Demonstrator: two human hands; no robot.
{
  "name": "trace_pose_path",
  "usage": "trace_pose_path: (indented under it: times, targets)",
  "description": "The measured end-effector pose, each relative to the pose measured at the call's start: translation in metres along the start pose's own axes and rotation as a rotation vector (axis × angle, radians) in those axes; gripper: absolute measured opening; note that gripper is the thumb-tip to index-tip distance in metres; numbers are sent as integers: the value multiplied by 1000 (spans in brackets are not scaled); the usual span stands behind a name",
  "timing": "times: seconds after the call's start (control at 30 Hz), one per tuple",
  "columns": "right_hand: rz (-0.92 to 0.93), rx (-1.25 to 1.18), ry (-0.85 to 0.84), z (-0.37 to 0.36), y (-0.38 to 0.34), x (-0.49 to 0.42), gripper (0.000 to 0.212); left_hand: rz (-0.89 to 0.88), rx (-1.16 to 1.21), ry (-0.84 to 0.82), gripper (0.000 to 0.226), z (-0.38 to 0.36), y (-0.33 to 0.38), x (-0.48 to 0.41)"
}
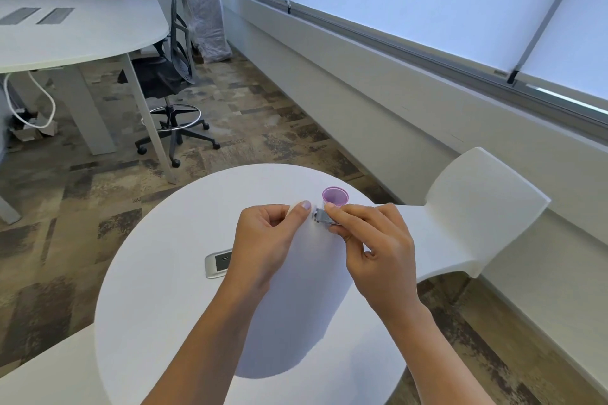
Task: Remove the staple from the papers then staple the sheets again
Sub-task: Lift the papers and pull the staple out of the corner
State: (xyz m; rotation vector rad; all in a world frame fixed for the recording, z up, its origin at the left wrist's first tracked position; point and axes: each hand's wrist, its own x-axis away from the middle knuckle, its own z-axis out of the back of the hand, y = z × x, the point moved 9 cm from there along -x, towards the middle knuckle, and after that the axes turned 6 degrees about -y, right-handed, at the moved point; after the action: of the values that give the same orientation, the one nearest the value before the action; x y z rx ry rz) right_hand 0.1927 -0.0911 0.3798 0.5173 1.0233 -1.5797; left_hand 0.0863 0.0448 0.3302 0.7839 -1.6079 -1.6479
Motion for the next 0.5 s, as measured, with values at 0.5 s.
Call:
trace_pose_path:
  times: [0.5]
  targets:
    - [-19, -76, 12, -3, 6, 3, 21, 1, -38, 9, 32, -1, 1, -2]
